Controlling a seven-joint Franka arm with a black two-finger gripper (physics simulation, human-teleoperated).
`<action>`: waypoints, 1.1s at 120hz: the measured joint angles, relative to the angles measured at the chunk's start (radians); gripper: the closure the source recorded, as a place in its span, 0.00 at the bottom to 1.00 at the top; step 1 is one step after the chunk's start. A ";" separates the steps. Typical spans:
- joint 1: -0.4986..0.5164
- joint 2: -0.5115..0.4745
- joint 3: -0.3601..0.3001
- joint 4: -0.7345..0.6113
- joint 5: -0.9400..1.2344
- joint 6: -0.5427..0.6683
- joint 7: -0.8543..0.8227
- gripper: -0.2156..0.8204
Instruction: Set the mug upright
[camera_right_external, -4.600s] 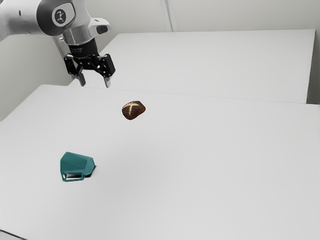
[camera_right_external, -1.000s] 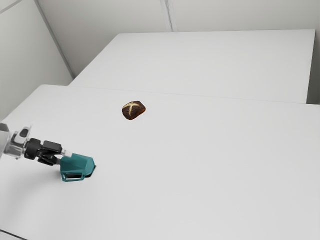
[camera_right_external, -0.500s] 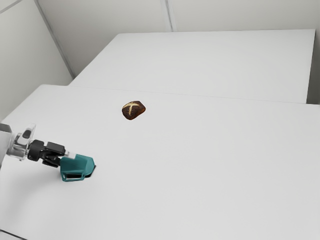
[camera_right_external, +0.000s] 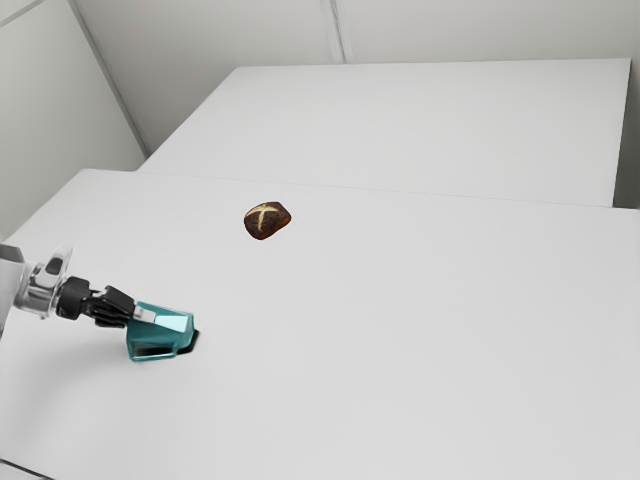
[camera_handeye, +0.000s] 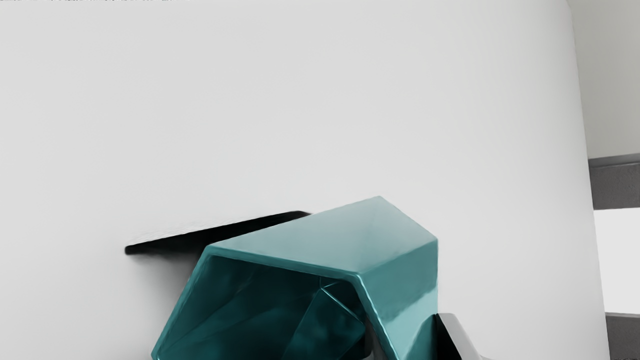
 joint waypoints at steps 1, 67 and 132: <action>0.000 -0.001 0.000 0.000 0.000 0.000 0.000 0.86; -0.056 -0.147 -0.001 0.003 0.020 0.009 -0.021 0.96; -0.309 -0.270 -0.057 0.076 0.576 0.117 -0.262 0.96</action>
